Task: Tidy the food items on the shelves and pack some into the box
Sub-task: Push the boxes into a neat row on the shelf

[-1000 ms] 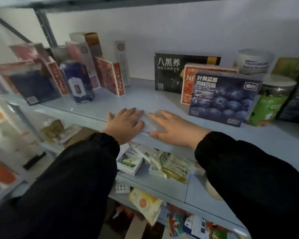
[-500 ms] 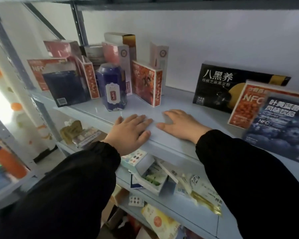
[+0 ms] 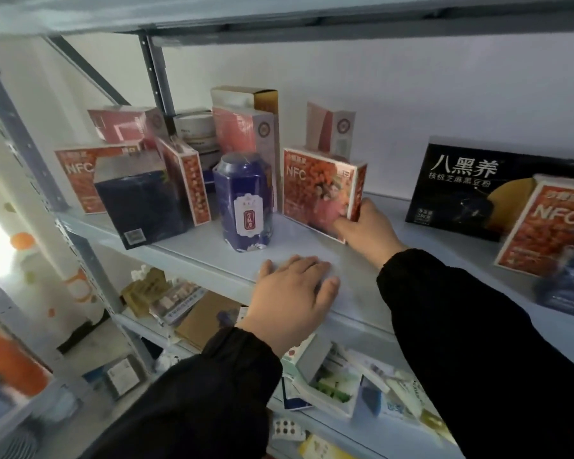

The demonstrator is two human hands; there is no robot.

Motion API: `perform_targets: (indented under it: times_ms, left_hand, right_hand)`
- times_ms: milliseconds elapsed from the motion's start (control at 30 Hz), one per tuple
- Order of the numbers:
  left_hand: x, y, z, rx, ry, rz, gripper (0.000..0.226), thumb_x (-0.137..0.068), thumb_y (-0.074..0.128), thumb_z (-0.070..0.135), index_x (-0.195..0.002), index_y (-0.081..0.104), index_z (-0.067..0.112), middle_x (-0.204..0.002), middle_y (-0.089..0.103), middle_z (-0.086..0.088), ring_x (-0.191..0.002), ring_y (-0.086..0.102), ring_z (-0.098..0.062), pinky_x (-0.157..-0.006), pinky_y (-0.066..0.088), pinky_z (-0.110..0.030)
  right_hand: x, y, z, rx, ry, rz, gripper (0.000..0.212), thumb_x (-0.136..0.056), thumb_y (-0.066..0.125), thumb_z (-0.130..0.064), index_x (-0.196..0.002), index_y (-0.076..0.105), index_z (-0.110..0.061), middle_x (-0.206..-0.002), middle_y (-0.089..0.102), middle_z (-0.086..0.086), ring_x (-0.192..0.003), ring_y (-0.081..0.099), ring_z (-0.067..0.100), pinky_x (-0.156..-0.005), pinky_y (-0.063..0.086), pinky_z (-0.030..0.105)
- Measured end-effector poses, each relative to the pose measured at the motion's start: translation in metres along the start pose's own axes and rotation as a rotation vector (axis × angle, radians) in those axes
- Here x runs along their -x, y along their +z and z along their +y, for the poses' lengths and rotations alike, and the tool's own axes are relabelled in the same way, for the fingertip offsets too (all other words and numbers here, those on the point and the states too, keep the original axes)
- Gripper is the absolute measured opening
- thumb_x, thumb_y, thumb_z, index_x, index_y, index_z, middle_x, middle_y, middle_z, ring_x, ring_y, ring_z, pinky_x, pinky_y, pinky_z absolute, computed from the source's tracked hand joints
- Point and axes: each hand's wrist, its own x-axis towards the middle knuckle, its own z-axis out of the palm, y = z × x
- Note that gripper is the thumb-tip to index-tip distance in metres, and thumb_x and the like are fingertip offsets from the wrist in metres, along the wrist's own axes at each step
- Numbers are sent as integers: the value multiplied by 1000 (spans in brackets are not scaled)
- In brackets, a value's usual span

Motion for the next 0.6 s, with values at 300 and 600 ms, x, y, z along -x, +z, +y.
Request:
perform_targets:
  times_ms: [300, 600]
  left_hand:
    - [-47, -2, 22, 842, -308, 289, 68, -91, 74, 29, -148, 38, 20, -137, 43, 5, -127, 47, -12, -106, 42, -31]
    - [-73, 17, 82, 1274, -426, 341, 17, -97, 60, 24, -107, 61, 38, -99, 76, 10, -88, 74, -10, -69, 63, -29]
  right_hand:
    - [42, -71, 54, -622, 187, -26, 46, -82, 65, -11, -127, 63, -19, -123, 74, 12, -110, 73, 26, -102, 55, 47]
    - [47, -86, 62, -771, 119, -10, 38, -104, 60, -24, -140, 51, -34, -121, 74, 1, -103, 76, 24, -74, 64, 53]
